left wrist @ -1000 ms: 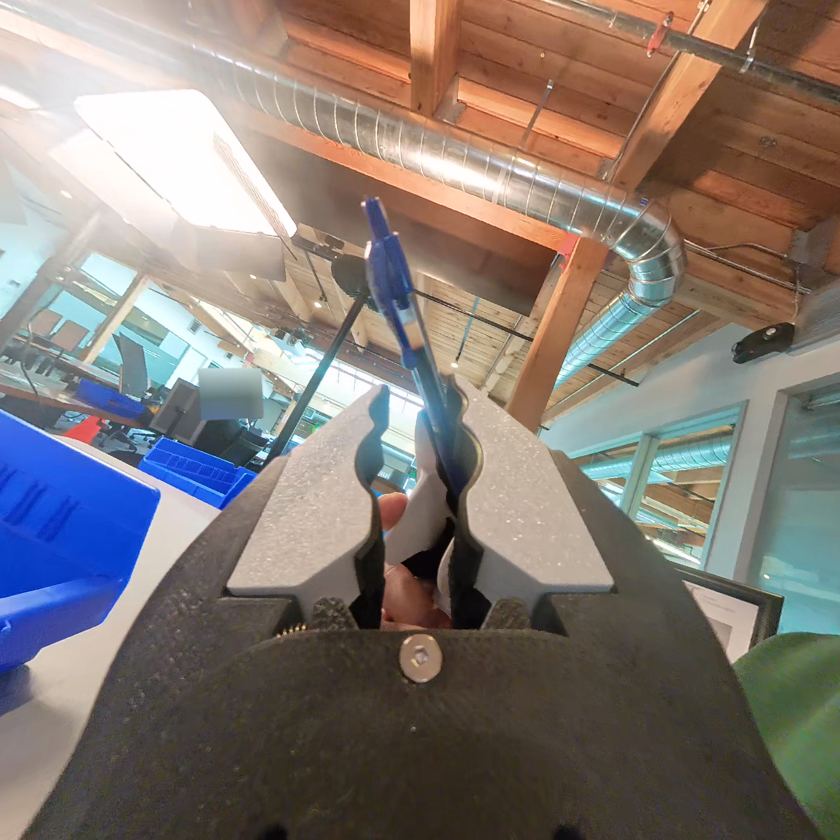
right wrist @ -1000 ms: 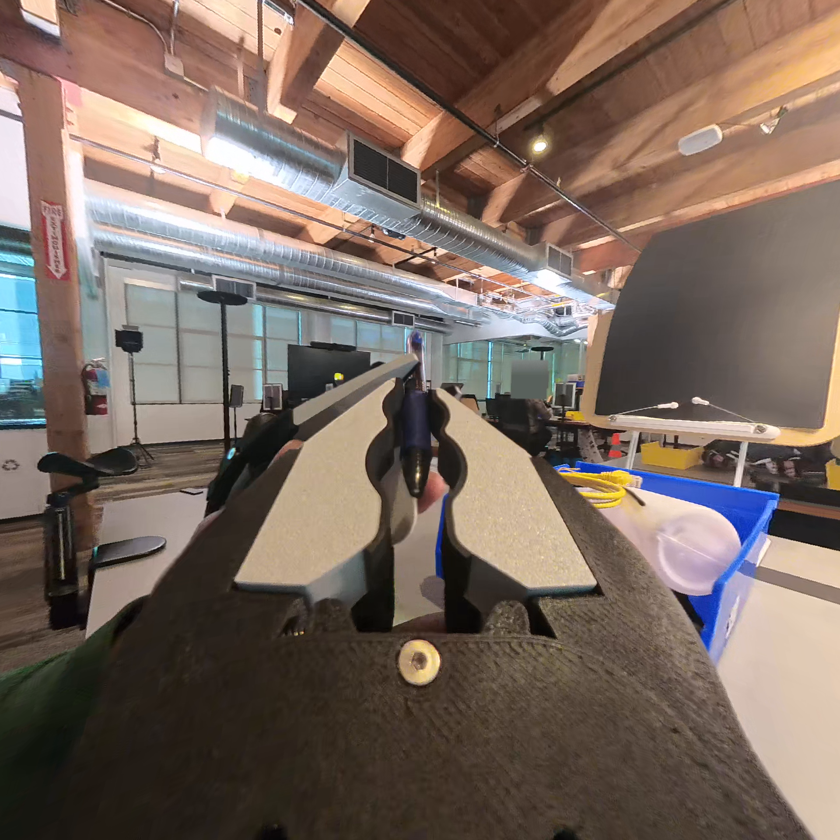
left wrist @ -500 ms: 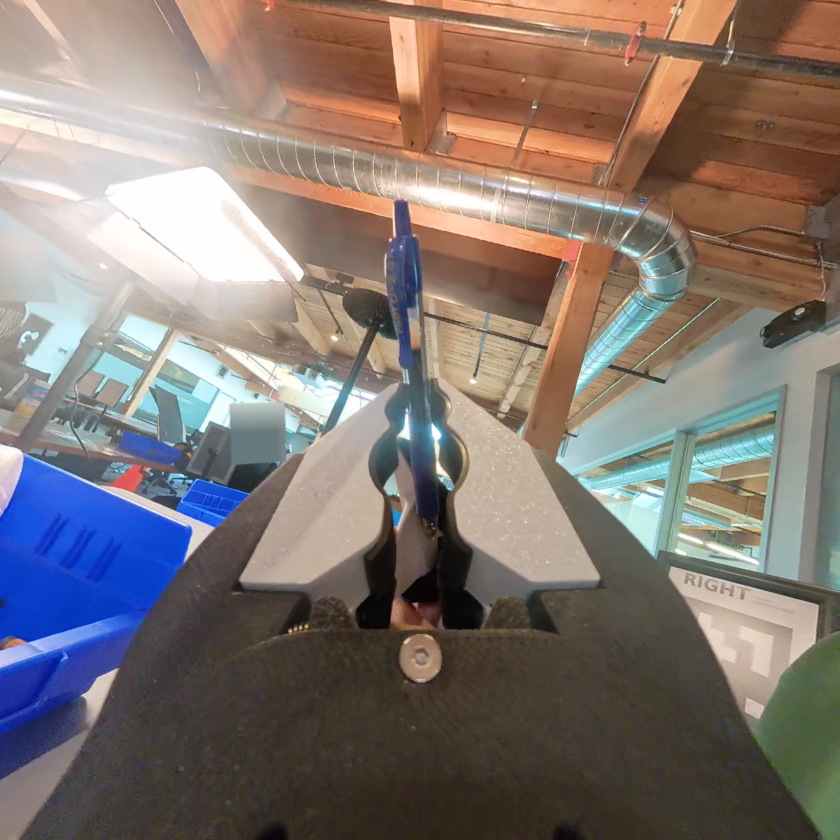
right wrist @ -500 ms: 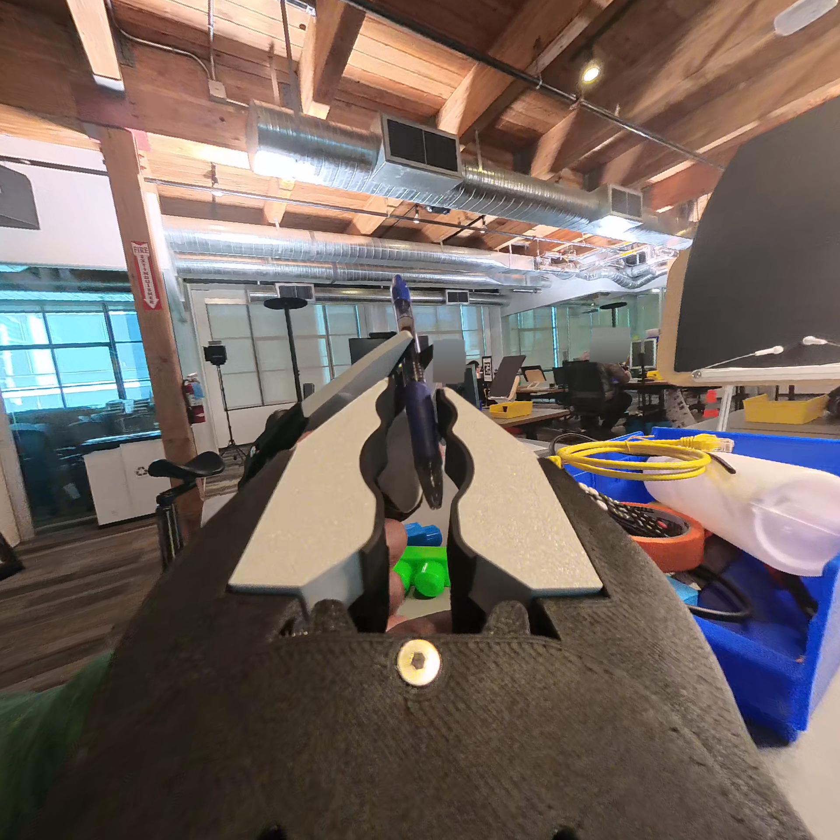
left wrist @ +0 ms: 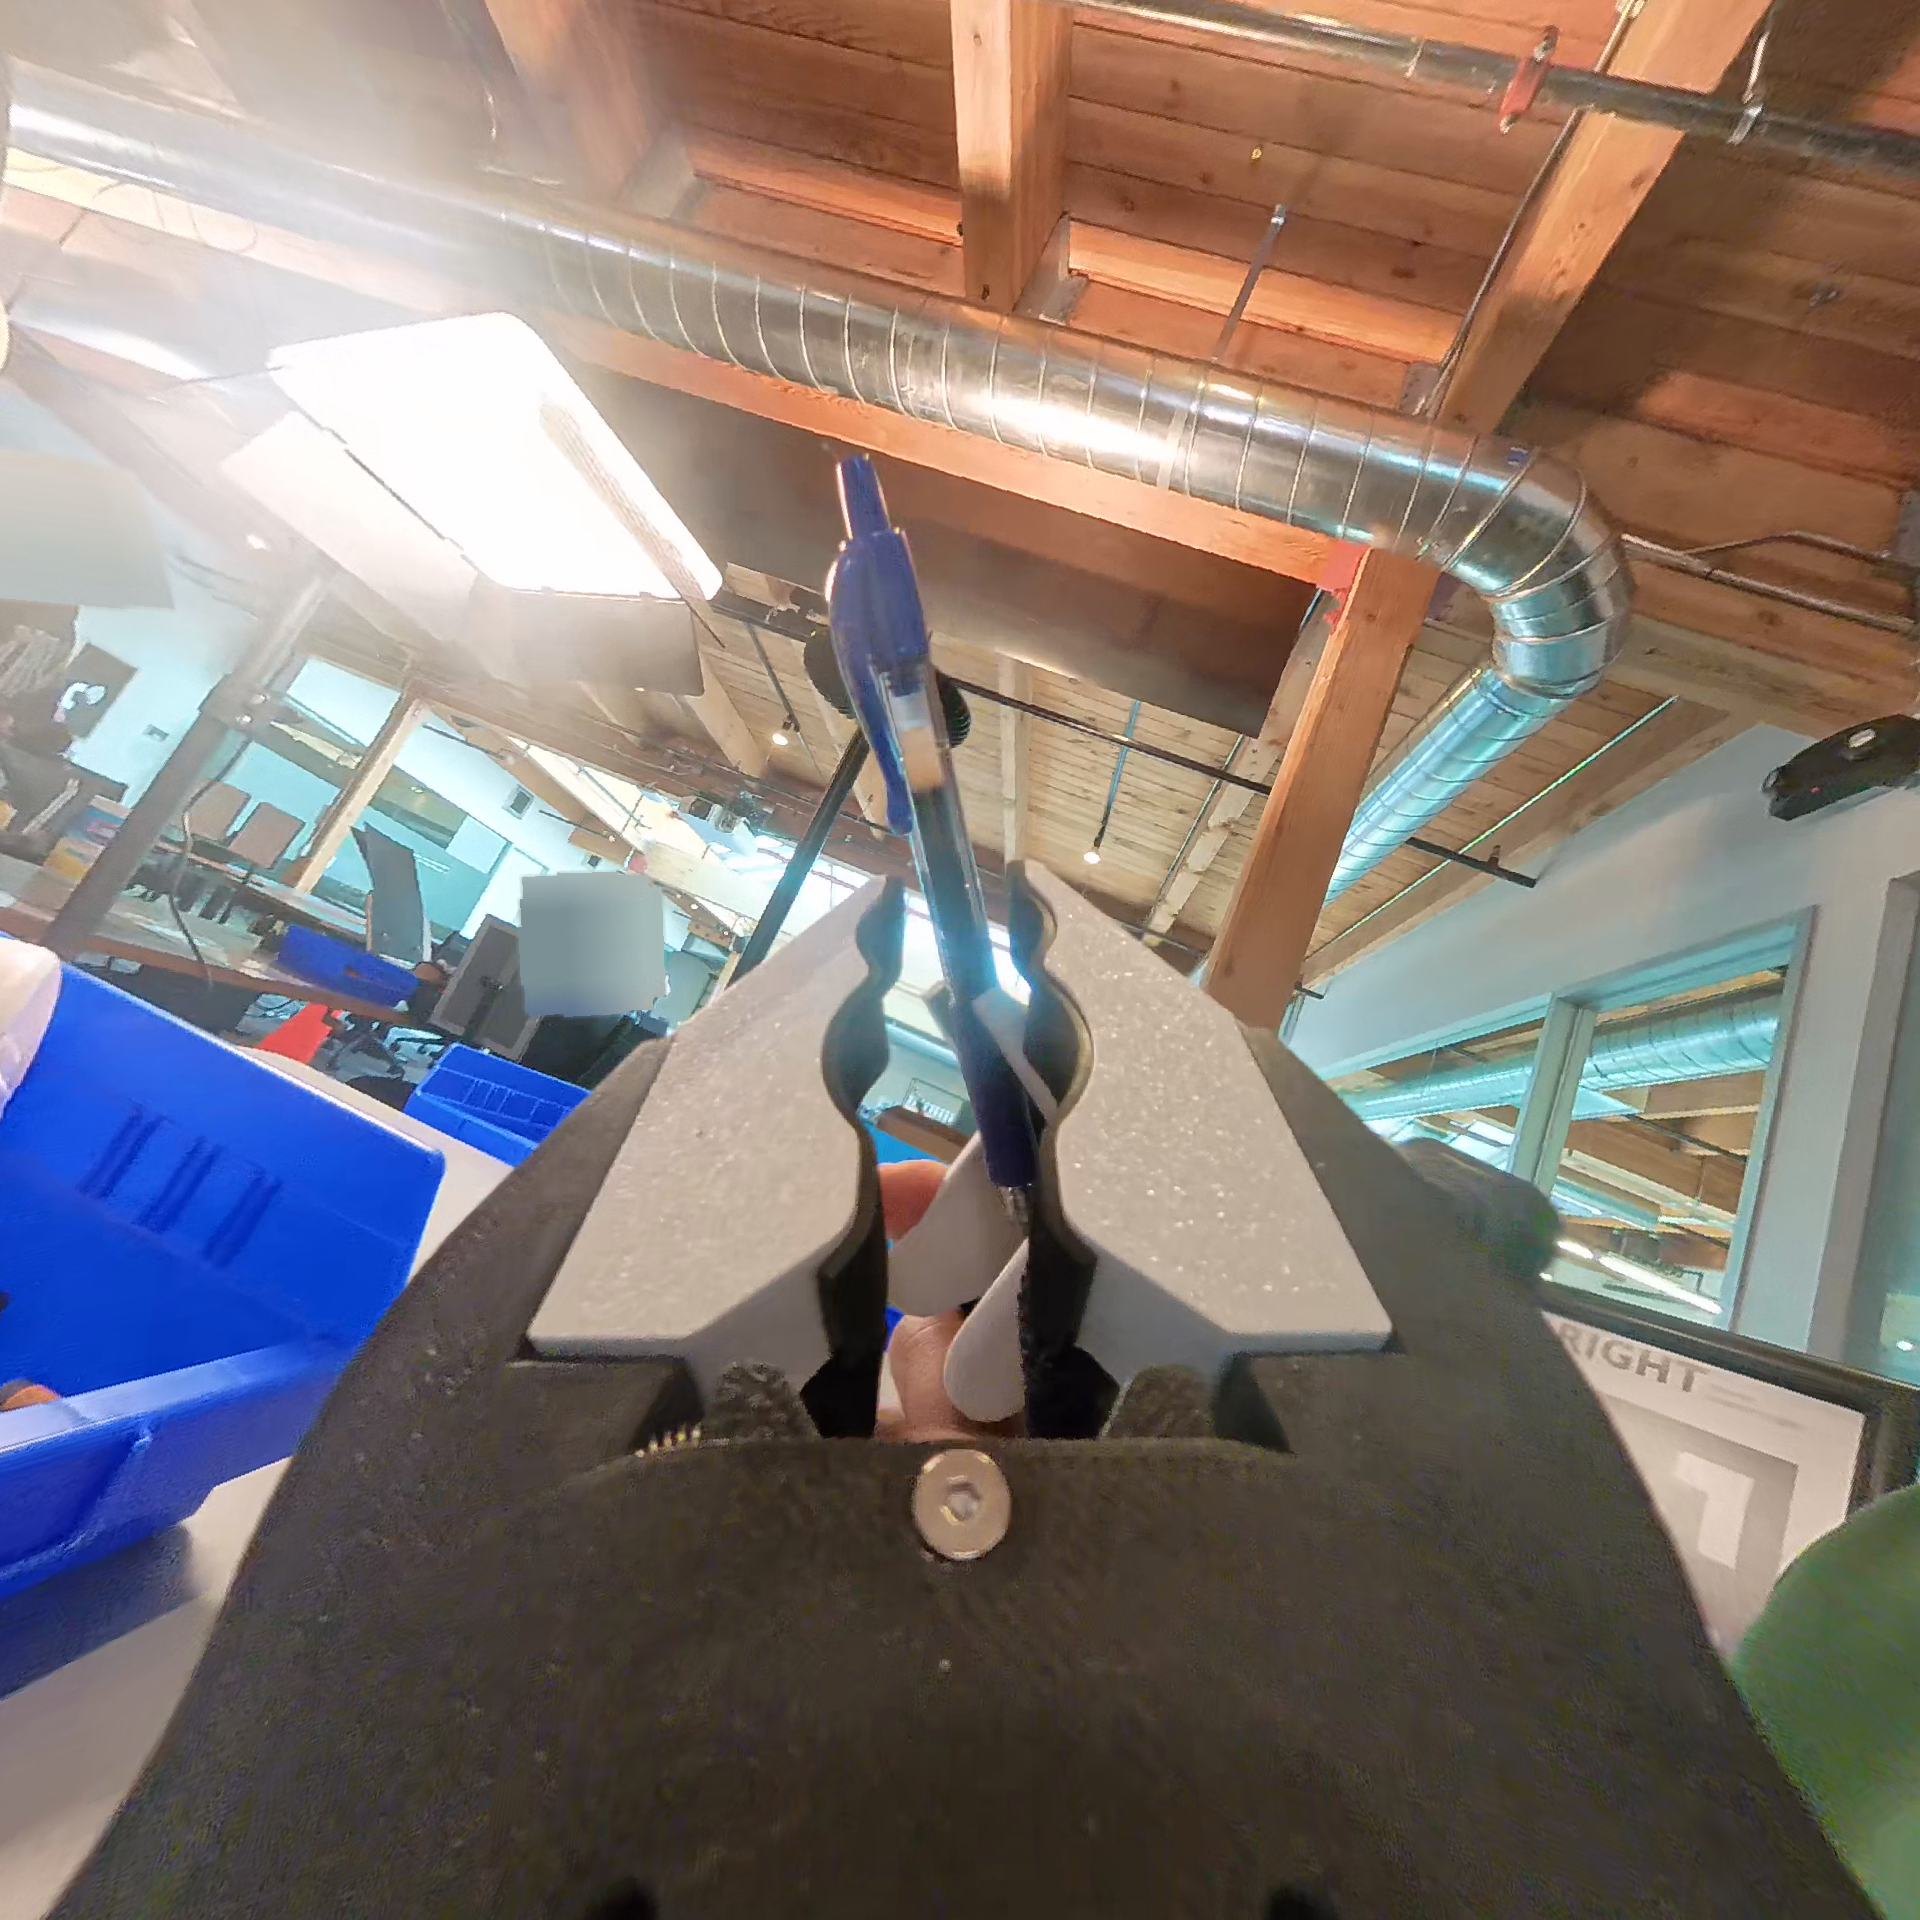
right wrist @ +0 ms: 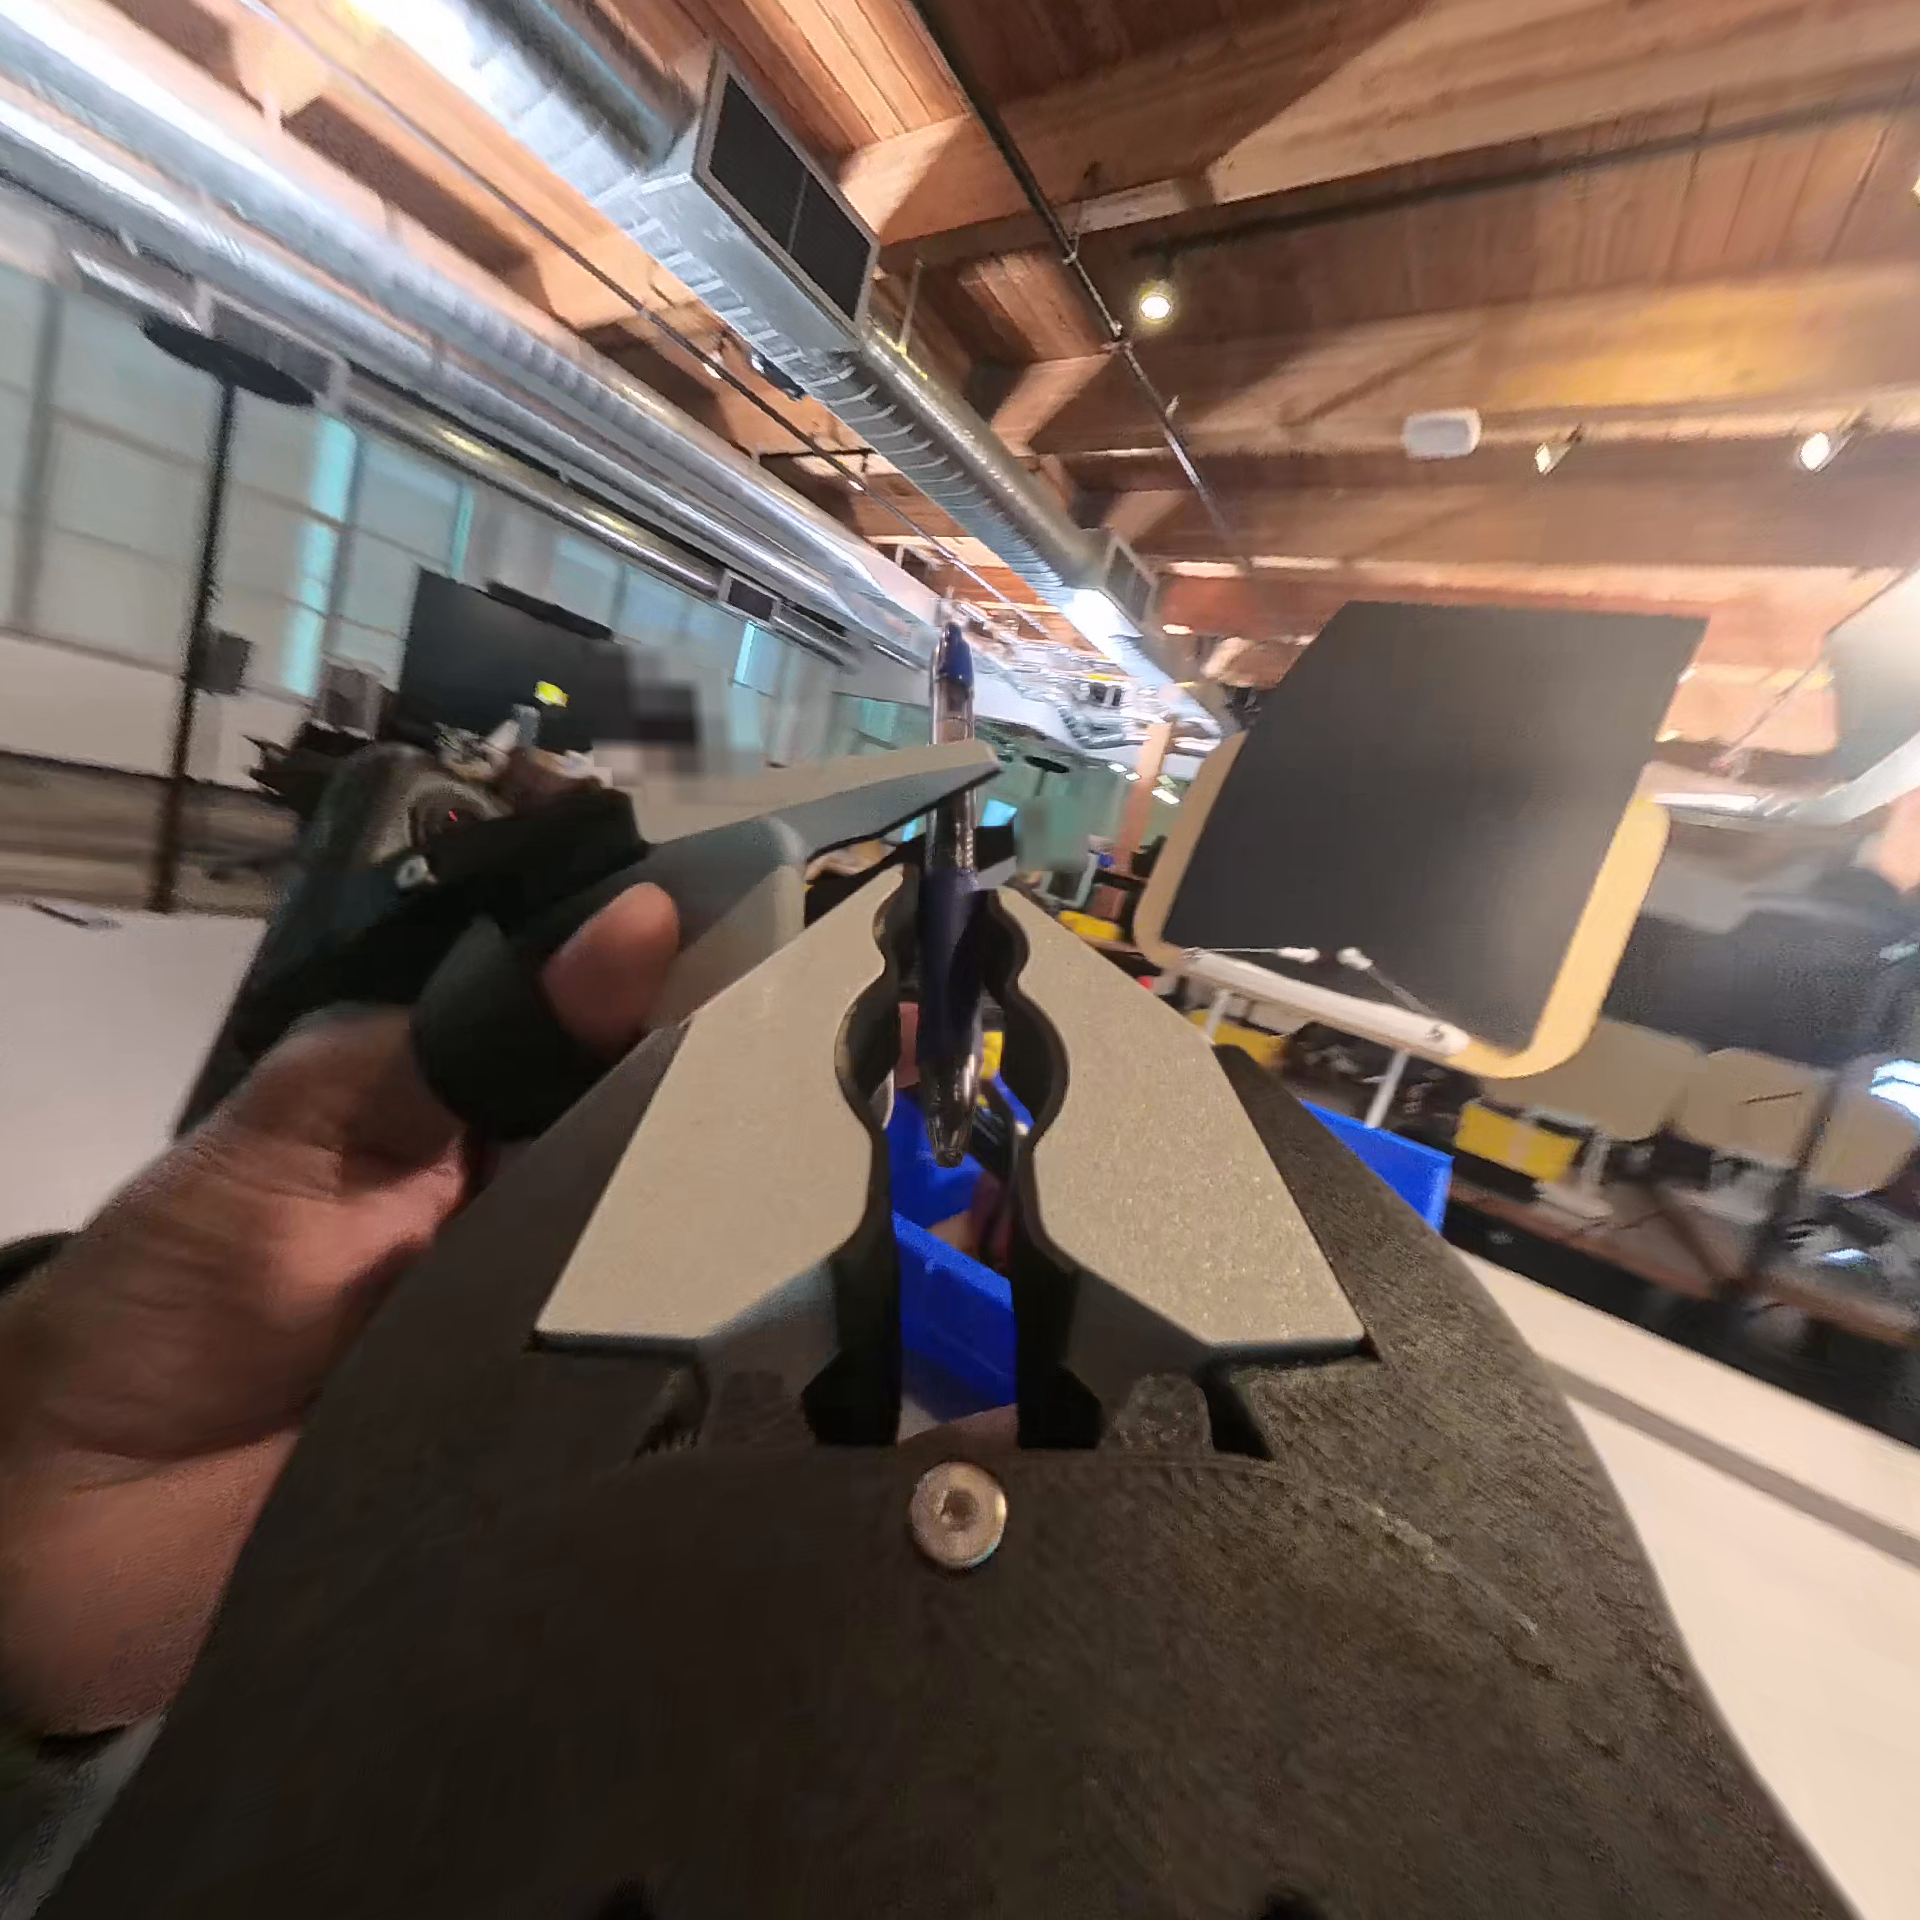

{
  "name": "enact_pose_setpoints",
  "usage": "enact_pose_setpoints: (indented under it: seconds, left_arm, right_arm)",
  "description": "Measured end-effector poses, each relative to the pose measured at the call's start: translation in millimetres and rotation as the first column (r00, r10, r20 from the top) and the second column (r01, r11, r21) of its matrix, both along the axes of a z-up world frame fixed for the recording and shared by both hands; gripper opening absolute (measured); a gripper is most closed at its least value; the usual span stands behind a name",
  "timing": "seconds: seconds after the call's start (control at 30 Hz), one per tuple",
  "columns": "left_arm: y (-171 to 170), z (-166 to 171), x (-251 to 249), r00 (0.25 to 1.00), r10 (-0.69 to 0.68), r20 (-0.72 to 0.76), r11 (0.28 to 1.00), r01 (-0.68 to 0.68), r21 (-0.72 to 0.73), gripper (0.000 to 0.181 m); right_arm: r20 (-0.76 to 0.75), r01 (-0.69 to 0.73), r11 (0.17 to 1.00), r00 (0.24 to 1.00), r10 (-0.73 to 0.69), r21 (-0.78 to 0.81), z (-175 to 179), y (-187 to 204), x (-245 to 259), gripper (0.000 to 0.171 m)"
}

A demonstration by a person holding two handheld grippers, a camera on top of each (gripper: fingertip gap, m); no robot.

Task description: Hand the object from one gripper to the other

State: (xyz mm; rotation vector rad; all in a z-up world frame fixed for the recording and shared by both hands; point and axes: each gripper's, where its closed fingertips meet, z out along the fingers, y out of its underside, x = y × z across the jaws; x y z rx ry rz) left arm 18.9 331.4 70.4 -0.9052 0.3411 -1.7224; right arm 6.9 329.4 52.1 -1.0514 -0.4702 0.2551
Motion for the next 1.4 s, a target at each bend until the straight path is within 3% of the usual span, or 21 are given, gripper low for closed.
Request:
enact_pose_setpoints:
  seconds: [0.17,0.37,0.6,0.8,1.0,1.2,1.4]
  left_arm:
    - [0,-2,1,0.999,0.036,-0.04,0.999,-0.034,0.027,0.013]
    - [2,1,-7,0.996,0.087,-0.021,0.996,-0.086,0.039,0.01]
    - [0,1,-5,0.998,0.062,-0.02,0.997,-0.062,0.036,0.01]
    - [3,-2,0,1.0,0.008,-0.012,1.0,-0.008,-0.013,0.016]
    - [0,-2,0,0.999,0.02,-0.031,1.0,-0.02,0.016,0.011]
    - [-1,2,-6,0.997,0.078,-0.024,0.996,-0.077,0.053,0.01]
    - [-1,1,-3,0.997,0.066,-0.032,0.997,-0.065,0.047,0.01]
  right_arm:
    - [0.113,0.139,0.985,0.982,-0.151,0.103,-1,-1,-3,0.012]
    - [0.013,-0.016,1.0,1.0,0.016,0.009,-1,-3,-6,0.02]
    - [-0.041,-0.109,0.99,0.994,0.106,-0.088,-7,2,-8,0.011]
    - [0.071,0.114,0.992,0.991,-0.117,0.053,-1,3,3,0.012]
    - [0.143,0.188,0.974,0.968,-0.205,0.123,-2,1,1,0.012]
    - [-0.024,-0.034,0.999,0.999,0.033,-0.035,-2,2,-1,0.023]
    - [-0.156,-0.227,0.96,0.967,0.201,-0.167,-9,6,-3,0.015]
